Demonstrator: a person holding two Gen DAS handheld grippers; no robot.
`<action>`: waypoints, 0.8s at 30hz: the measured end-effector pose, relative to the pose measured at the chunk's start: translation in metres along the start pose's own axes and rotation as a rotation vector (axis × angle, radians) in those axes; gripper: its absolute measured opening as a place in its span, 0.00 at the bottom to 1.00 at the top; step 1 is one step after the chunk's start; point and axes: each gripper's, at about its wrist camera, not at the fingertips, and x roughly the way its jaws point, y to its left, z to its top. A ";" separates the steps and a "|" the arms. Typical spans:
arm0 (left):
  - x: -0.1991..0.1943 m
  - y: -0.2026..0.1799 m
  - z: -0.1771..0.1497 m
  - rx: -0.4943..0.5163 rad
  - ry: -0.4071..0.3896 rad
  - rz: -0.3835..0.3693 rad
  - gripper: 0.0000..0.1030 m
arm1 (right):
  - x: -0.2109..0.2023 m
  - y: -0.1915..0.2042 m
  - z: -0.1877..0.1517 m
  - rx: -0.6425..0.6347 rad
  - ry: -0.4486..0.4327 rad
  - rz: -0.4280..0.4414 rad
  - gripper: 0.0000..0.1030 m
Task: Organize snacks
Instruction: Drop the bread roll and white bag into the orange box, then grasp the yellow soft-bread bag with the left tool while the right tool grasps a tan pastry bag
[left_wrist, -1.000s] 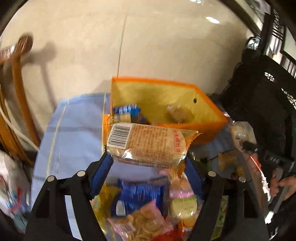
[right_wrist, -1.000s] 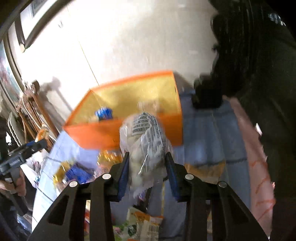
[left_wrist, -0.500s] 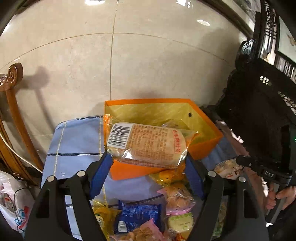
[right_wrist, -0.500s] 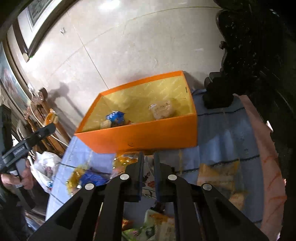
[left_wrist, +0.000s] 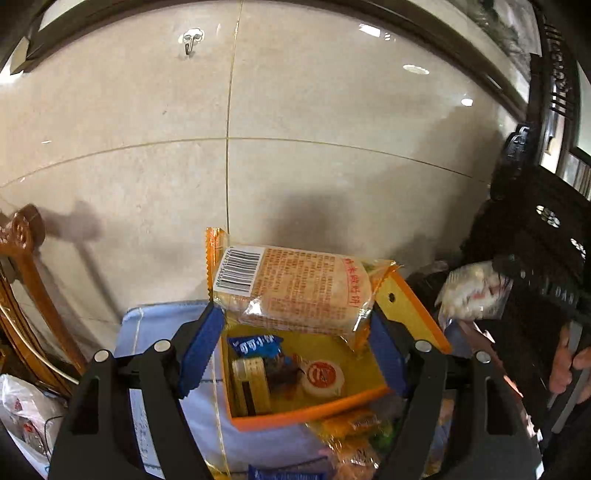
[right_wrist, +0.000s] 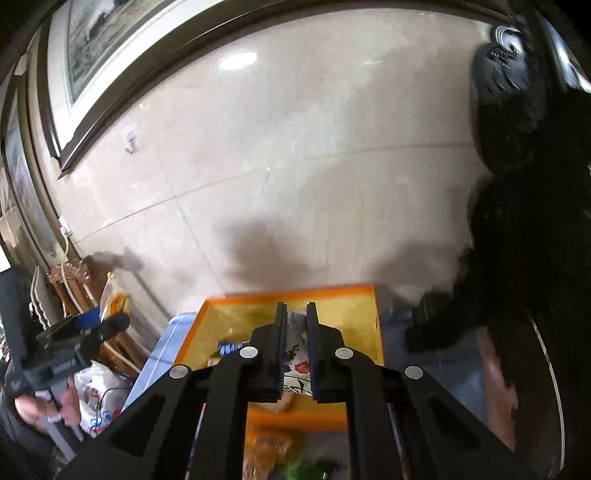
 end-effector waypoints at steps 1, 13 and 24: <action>0.004 0.000 0.003 -0.004 -0.001 0.001 0.71 | 0.007 0.000 0.009 0.003 0.001 -0.003 0.09; -0.001 0.007 -0.046 0.104 0.151 0.100 0.96 | 0.008 -0.013 -0.027 -0.055 0.069 -0.158 0.97; -0.013 0.097 -0.220 -0.044 0.382 0.283 0.96 | 0.031 -0.091 -0.186 -0.101 0.365 -0.274 0.96</action>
